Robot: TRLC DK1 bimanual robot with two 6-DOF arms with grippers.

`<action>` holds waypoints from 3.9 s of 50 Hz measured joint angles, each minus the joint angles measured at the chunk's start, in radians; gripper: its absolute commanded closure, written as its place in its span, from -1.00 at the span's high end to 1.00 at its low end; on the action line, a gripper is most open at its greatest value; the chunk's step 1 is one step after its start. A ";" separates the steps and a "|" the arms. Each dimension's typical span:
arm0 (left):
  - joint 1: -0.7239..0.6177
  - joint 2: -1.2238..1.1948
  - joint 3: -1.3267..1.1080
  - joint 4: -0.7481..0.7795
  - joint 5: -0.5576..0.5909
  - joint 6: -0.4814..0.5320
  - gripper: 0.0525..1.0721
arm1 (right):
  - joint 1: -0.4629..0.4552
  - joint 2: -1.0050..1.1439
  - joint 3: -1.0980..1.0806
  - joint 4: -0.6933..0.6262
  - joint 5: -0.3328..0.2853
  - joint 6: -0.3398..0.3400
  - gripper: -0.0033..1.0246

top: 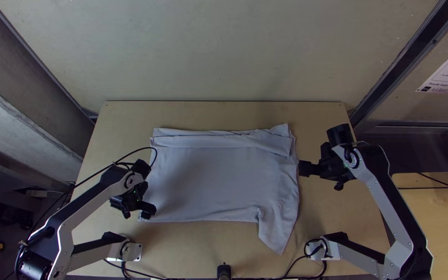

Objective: Fold the t-shirt

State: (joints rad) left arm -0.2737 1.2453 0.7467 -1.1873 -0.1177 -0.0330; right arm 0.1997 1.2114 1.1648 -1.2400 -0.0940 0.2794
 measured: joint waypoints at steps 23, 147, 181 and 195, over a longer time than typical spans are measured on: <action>-0.071 0.134 0.005 0.011 0.022 -0.004 -0.94 | 0.011 -0.011 -0.081 0.000 0.000 0.000 0.80; 0.162 -0.020 0.283 0.128 0.103 0.019 -0.94 | -0.006 0.118 -0.076 0.023 -0.080 0.044 -0.94; 0.194 0.397 0.692 0.163 0.099 0.036 -0.95 | -0.045 0.583 0.365 0.069 -0.045 0.028 -0.94; 0.195 0.566 0.912 0.162 0.097 0.043 -0.95 | -0.080 0.785 0.557 0.076 -0.045 0.018 -0.94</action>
State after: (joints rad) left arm -0.0792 1.8114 1.6588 -1.0252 -0.0204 0.0097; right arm 0.1192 1.9961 1.7214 -1.1645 -0.1387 0.2970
